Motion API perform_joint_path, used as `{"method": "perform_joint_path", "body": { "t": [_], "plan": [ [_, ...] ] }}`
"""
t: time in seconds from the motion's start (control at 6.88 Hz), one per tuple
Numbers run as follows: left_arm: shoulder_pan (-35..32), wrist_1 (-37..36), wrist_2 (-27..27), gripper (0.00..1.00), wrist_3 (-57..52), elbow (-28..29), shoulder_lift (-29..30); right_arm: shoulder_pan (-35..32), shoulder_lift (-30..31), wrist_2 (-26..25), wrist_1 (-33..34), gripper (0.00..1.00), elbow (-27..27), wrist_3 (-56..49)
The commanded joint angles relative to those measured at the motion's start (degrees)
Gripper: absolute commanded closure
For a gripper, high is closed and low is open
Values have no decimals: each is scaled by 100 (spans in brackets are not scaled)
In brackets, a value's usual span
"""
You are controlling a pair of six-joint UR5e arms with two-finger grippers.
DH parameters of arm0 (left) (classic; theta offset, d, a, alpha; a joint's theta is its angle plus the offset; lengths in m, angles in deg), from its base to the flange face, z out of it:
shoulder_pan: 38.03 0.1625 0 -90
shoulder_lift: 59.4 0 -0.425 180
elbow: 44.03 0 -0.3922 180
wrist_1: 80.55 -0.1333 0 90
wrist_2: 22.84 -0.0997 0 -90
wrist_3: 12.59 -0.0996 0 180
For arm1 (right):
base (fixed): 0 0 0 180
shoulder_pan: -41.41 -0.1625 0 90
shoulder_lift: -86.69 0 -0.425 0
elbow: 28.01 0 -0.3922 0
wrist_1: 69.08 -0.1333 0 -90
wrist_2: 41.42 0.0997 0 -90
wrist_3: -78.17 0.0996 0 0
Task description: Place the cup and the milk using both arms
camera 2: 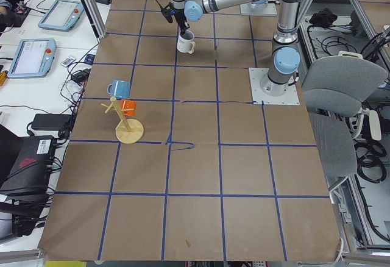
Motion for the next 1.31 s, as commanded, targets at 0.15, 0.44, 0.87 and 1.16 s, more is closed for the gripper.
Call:
{"method": "perform_joint_path", "body": {
  "t": [0.15, 0.44, 0.87, 1.16],
  "plan": [
    [-526, 559, 114, 100, 822, 2078, 1424, -9, -16, -7, 17, 60, -3, 2],
    [-553, 775, 88, 100, 814, 3451, 2374, -9, -16, 10, 25, 60, -4, 2],
    [-553, 923, 123, 100, 945, 4834, 3369, -9, -25, 28, 34, 60, -12, 2],
    [-553, 1038, 123, 100, 963, 5135, 3695, -9, -33, 37, 34, 60, -12, 2]
  ]
}}
